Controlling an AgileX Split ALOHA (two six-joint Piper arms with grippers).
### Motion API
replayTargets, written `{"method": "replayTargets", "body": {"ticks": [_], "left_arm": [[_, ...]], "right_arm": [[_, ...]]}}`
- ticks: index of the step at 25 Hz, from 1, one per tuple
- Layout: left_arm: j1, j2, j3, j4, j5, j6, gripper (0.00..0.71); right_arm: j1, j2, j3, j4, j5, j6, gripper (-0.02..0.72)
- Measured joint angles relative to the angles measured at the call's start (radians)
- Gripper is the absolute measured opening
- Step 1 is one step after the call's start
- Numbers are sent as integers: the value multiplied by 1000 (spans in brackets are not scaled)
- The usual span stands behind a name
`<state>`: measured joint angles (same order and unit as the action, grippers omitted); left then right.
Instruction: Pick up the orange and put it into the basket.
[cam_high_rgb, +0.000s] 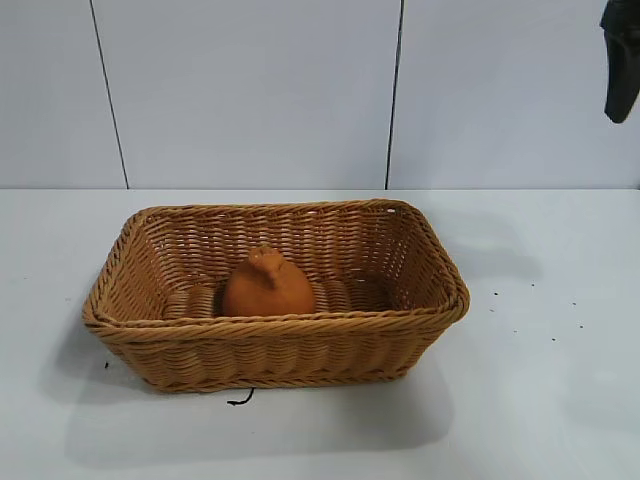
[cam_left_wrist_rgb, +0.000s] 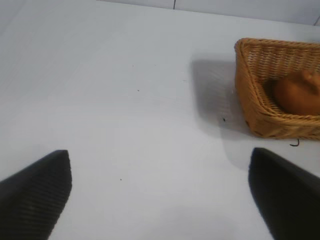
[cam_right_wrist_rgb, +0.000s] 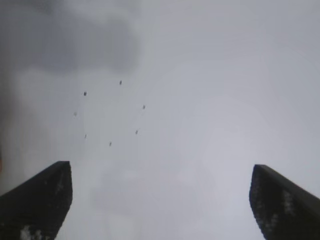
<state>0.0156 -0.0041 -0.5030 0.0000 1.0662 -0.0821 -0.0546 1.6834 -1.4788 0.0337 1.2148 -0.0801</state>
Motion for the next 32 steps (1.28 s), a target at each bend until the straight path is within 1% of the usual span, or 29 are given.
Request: {"method": "replayTargets", "body": {"ticks": [4,9,11,13,21,26,29,32], "left_arm": [[0,0,0,0,0,0,692],[0,0,0,0,0,0,692],[0,0,0,0,0,0,692],[0,0,0,0,0,0,692],[0,0,0,0,0,0,692],[0,0,0,0,0,0,692],[0,0,0,0,0,0,692],[0,0,0,0,0,0,692]], "right_arm": [[0,-210,238,33,0,-22,693],[0,-492,479,36,2,-52,693],[0,-585,549,40,3,-55,694],[0,-710,616,40,-13,-55,696],[0,-1131,830,41,-142,-66,696],[0,-1333,946,41,-157,-69,696],[3,-1401,972,44,-178,-70,696],[48,-1434,973,43,-187,-70,696]]}}
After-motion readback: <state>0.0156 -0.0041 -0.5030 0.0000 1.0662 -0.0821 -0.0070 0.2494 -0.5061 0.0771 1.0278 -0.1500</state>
